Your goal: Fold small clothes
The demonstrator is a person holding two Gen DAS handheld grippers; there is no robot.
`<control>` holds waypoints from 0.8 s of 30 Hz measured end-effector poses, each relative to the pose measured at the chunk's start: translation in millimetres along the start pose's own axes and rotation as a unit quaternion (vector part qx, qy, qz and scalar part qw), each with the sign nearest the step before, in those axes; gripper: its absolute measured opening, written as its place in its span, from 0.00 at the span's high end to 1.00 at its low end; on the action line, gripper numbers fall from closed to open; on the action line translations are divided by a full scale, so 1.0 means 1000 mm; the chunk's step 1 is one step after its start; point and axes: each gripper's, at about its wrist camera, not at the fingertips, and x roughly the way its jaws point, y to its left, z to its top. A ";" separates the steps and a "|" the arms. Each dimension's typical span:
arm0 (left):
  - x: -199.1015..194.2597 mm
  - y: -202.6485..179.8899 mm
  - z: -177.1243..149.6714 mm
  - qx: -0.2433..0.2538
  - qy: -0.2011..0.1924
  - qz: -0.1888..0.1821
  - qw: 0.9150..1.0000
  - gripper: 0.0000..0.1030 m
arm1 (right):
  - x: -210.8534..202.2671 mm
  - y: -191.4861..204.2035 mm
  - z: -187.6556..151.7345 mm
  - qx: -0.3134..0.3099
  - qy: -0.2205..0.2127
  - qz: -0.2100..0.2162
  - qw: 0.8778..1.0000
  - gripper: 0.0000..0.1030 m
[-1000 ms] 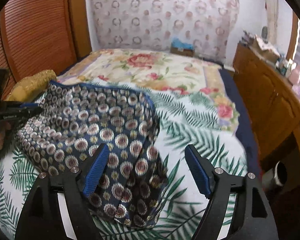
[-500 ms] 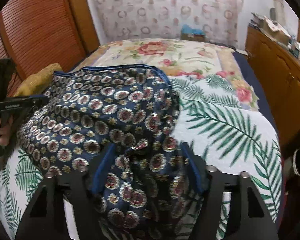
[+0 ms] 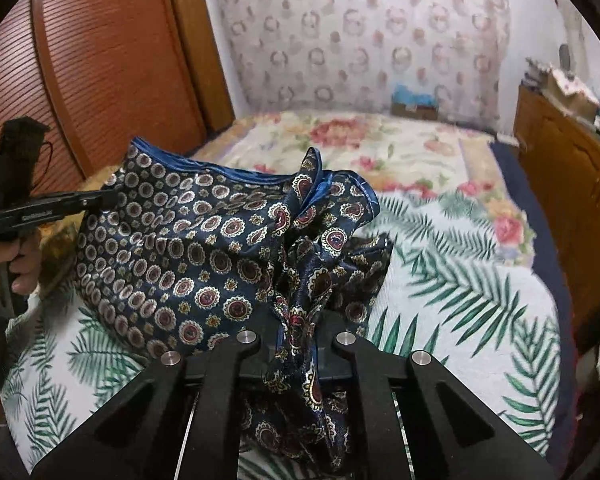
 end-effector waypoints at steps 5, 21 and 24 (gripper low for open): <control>-0.036 0.005 0.007 0.002 -0.040 0.007 0.999 0.99 | -0.021 0.016 0.014 -0.016 -0.031 -0.010 0.999 0.94; -0.131 0.087 -0.028 -0.061 -0.127 0.113 0.984 0.99 | -0.001 0.111 0.111 -0.165 -0.060 0.030 0.984 0.94; -0.138 0.107 -0.051 -0.084 -0.134 0.140 0.977 0.99 | 0.023 0.144 0.137 -0.207 -0.054 0.040 0.976 0.94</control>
